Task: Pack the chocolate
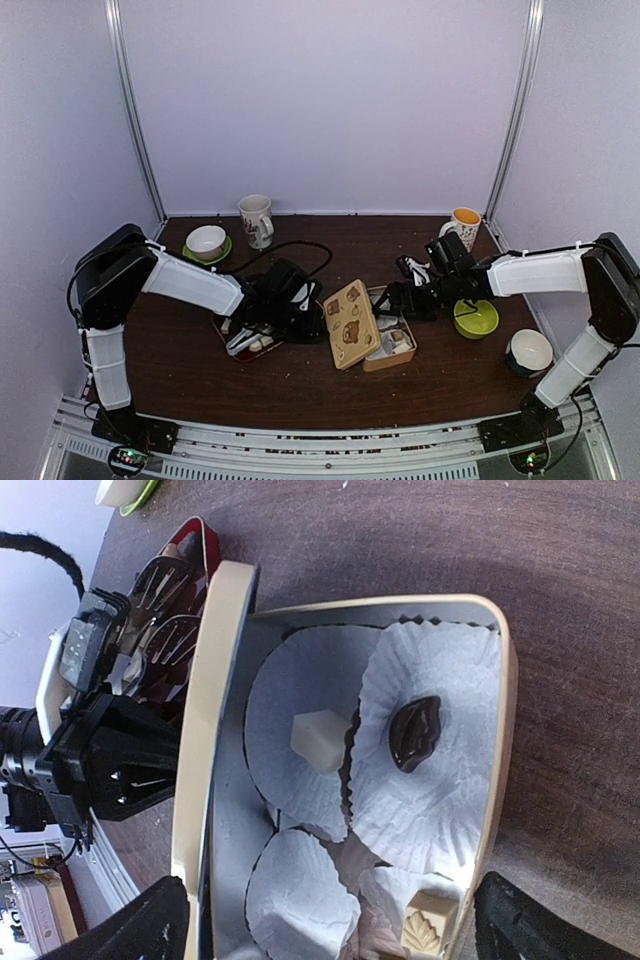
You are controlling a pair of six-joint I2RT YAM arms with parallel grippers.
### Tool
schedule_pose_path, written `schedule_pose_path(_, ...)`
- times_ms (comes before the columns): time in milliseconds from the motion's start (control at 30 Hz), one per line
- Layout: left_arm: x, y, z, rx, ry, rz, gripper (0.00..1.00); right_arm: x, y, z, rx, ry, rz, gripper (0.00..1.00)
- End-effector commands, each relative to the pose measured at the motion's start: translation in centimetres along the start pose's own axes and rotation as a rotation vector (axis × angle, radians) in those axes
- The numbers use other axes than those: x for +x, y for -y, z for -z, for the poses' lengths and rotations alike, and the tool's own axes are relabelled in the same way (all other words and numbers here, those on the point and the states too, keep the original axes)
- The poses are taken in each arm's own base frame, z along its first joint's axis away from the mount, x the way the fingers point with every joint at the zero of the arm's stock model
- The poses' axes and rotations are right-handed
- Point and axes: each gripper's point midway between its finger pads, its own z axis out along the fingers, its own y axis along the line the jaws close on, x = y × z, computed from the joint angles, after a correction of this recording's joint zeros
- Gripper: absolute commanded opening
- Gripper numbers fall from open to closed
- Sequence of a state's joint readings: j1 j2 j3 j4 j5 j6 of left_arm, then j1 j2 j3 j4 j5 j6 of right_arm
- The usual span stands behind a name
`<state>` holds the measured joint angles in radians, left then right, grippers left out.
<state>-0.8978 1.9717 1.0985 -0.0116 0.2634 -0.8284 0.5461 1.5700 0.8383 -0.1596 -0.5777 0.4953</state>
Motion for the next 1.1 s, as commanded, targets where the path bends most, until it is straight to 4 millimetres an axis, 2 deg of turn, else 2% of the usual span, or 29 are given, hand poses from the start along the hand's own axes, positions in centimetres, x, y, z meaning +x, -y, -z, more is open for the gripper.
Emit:
schedule_pose_path(0, 0.1, -1.0, -0.4, -0.033, 0.016, -0.016, 0.15, -0.4, -0.8, -0.5, -0.007, 0.009, 0.010, 1.00)
schedule_pose_path(167, 0.2, -0.9, -0.4, -0.022, 0.019, -0.020, 0.15, -0.7, -0.2, 0.1, 0.050, 0.017, 0.024, 1.00)
schedule_pose_path(467, 0.4, -0.9, -0.6, -0.016, 0.014, -0.019, 0.15, -2.4, -0.9, 2.7, 0.102, 0.095, 0.054, 0.99)
schedule_pose_path(600, 0.3, -0.8, -0.7, -0.011, 0.014, -0.020, 0.15, -2.9, -2.6, 3.2, 0.070, 0.105, 0.070, 0.90)
schedule_pose_path(833, 0.4, -0.8, -0.8, -0.008, 0.008, -0.020, 0.15, -2.1, -5.6, 1.3, -0.020, 0.034, 0.074, 0.72)
schedule_pose_path(933, 0.4, -0.7, -0.9, 0.001, 0.011, -0.021, 0.15, -1.7, -5.9, 0.2, -0.035, 0.014, 0.055, 0.58)
schedule_pose_path(1067, 0.4, -0.5, -1.0, 0.019, 0.013, -0.017, 0.15, -1.3, -5.4, -1.0, -0.027, -0.007, 0.038, 0.49)
